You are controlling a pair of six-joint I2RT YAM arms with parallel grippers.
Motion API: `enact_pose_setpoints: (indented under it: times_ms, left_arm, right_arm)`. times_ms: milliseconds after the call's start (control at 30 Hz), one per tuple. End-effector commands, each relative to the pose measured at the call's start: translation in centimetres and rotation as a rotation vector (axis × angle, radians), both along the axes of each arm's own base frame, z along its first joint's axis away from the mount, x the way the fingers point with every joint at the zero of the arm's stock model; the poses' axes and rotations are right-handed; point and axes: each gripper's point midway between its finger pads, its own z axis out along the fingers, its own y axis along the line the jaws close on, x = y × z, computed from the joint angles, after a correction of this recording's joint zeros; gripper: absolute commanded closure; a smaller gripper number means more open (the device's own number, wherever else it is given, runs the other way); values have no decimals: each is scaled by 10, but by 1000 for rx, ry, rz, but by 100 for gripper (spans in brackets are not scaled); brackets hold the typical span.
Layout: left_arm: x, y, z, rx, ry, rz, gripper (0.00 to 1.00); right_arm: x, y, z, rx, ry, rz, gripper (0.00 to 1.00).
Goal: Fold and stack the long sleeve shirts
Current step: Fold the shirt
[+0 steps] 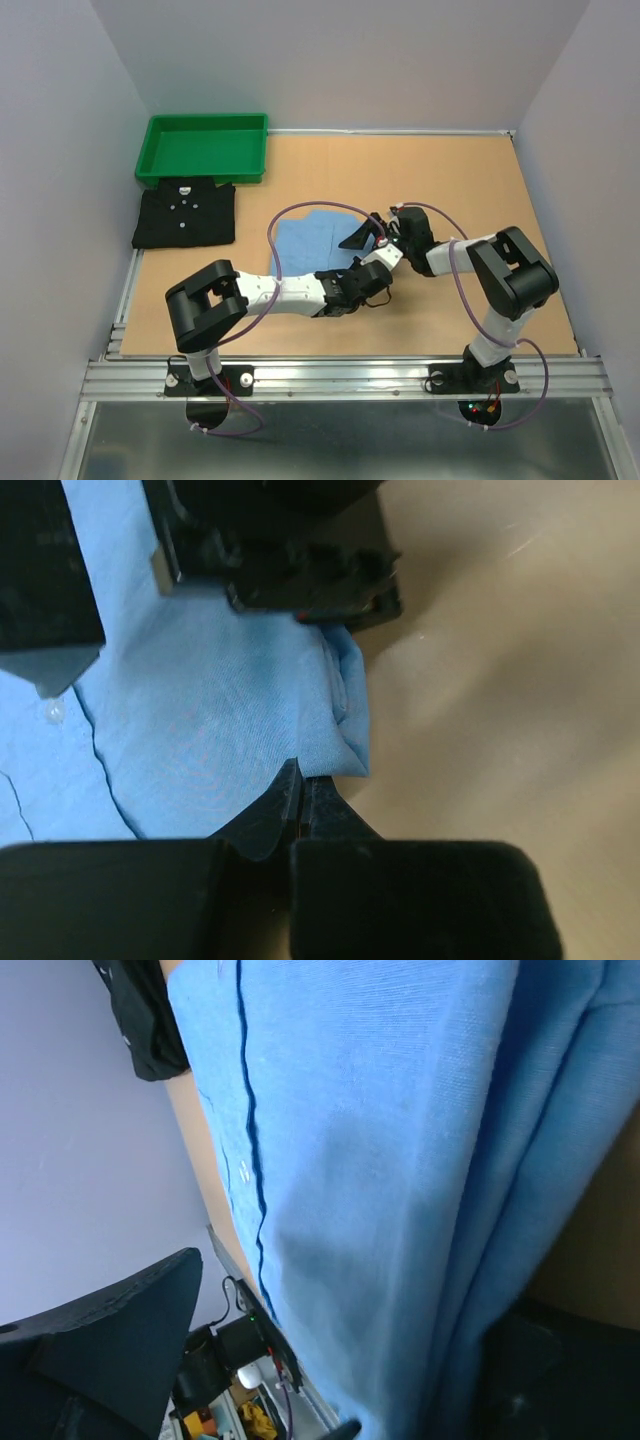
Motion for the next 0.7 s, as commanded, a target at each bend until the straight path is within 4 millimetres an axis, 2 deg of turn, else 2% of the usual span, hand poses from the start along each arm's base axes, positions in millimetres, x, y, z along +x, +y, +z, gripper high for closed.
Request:
enact_pose_setpoints:
  times_ms: [0,33,167,267,300,333,367,400,500,600,667]
  left_arm:
    - [1,-26,30,-131,17,-1,100]
    - [-1,-27,29,-134,25,-2,100]
    - [-5,-25,26,-151,54,19,100]
    - [-9,-18,26,-160,76,44,95]
    - [-9,-15,29,-166,77,51,85]
    - [-9,-14,33,-174,76,61,82]
    - [-9,-9,34,-173,79,80,75]
    - [-8,-6,42,-190,72,90,65]
    - [-4,8,51,-207,73,127,51]
    - [9,28,82,-286,52,165,33]
    - [27,49,91,-320,50,210,27]
  right_arm:
    - [-2,-1,-33,-70,45,-13,12]
    - [-1,-1,-36,-74,42,-11,16]
    - [2,0,-37,-96,1,18,40]
    - [1,-4,-40,-124,-30,32,69]
    - [-2,-6,-42,-136,-32,36,84]
    - [-1,-8,-43,-146,-44,38,90]
    - [-1,-11,-43,-161,-62,50,97]
    - [-3,-13,-45,-176,-58,56,99]
    - [-1,-21,-43,-210,-93,81,99]
    - [1,-32,-44,-277,-118,124,99]
    - [4,-40,-42,-313,-140,152,99]
